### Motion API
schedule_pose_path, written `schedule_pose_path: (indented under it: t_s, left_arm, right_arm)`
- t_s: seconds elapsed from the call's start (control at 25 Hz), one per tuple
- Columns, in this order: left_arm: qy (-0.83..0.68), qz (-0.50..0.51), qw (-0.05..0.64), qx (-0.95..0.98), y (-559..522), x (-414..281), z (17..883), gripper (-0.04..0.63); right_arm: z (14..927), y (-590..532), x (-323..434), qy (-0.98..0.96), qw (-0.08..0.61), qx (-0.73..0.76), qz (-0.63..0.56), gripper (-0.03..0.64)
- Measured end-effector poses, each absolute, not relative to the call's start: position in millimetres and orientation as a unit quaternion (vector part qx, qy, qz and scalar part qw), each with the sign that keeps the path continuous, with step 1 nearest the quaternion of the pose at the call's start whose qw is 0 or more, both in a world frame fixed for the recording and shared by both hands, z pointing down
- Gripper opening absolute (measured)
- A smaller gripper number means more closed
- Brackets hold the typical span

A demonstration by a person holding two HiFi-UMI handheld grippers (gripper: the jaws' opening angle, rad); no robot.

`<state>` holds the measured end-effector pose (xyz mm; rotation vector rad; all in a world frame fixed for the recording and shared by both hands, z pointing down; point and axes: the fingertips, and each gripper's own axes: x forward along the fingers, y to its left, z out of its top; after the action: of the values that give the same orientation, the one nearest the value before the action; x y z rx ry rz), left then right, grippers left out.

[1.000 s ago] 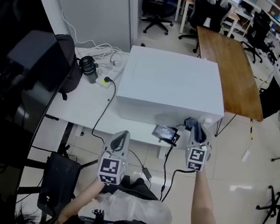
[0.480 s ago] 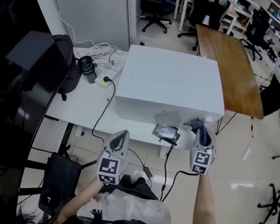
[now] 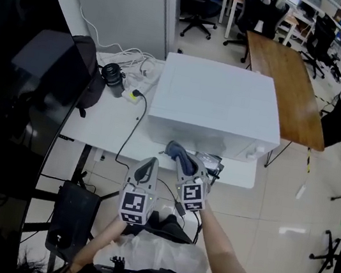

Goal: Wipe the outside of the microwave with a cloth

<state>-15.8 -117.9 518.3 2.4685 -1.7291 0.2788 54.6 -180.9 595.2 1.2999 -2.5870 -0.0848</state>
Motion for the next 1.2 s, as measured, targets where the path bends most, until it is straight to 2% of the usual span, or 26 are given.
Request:
schedule_pose_path:
  t_s: [0.28,0.56,0.72,1.2]
  left_arm:
    - [-0.602,0.091,0.063,0.790,-108,-44,516,-0.008]
    - [-0.625,0.094,0.079,0.771,-102,-67,524,-0.008]
    - [-0.621,0.092,0.081,0.774,-106,-62,525,-0.008]
    - [-0.573,0.082,0.071,0.812,-129,-13,521,-0.008]
  right_arm:
    - [636,-212,-27,-0.913,0.175,0.368,-0.025,0.109]
    - [647,-231,-15,-0.905,0.203,0.370,-0.050,0.110]
    - [646,-230,32,-0.892,0.203,0.401,-0.054,0.110]
    - [638,-223,249,-0.795,0.259,0.547,-0.039,0.110]
